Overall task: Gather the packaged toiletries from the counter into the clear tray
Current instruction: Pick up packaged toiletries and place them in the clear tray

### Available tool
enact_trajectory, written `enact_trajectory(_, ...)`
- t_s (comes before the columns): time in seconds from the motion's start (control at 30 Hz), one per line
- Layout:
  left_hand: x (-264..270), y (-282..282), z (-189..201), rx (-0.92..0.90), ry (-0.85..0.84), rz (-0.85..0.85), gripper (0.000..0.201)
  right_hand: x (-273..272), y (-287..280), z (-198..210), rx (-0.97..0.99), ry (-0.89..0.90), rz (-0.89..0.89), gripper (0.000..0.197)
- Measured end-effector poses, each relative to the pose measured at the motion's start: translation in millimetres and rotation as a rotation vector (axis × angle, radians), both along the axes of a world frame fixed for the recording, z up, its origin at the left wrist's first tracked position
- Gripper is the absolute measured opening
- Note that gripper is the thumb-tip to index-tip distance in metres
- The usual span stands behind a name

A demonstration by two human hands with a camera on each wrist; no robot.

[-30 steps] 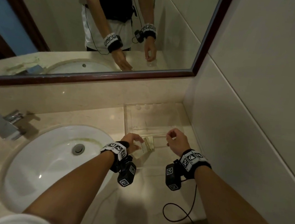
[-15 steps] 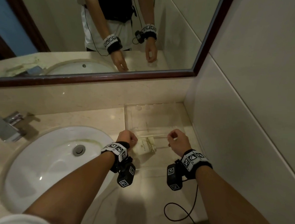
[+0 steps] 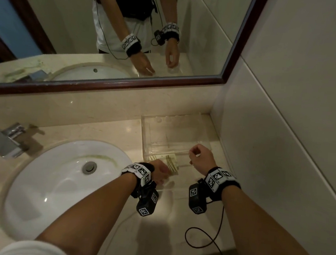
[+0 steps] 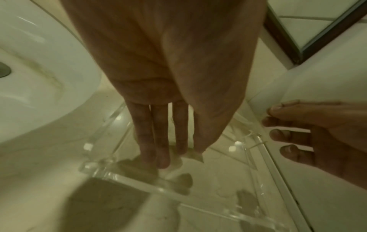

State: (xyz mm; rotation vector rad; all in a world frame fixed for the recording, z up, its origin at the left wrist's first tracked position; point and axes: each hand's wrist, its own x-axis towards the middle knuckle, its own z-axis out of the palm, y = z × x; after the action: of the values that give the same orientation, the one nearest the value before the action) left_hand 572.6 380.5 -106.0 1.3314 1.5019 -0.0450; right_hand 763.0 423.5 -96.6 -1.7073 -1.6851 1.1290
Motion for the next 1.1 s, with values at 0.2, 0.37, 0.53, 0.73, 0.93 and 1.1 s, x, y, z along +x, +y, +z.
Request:
enact_trajectory(0.2,7.0,1.8,4.1,0.093,0.091,-0.155,0.032,4.8,-0.1,-0.6,-0.012,-0.011,-0.013,0.01)
enact_trajectory(0.37,3.4,4.6,6.2,0.21,0.201,-0.279,0.038,5.6,1.3,1.7,-0.012,-0.001,-0.015,0.009)
enact_trajectory(0.53,3.6,9.8,8.4,0.32,0.263,-0.321,0.037,2.7,4.3,5.5,-0.022,0.011,-0.014,0.006)
enact_trajectory(0.73,9.4,4.1,0.6,0.248,0.312,-0.358,0.035,-0.9,5.4,6.4,-0.035,0.025,-0.011,0.008)
enact_trajectory(0.93,13.0,2.1,-2.1,0.267,0.282,-0.291,0.027,-2.4,3.9,5.2,-0.044,0.009,-0.004,0.009)
enact_trajectory(1.1,7.3,-1.0,0.3,0.308,0.397,-0.362,0.029,-0.8,0.3,8.7,-0.056,0.01,-0.007,0.008)
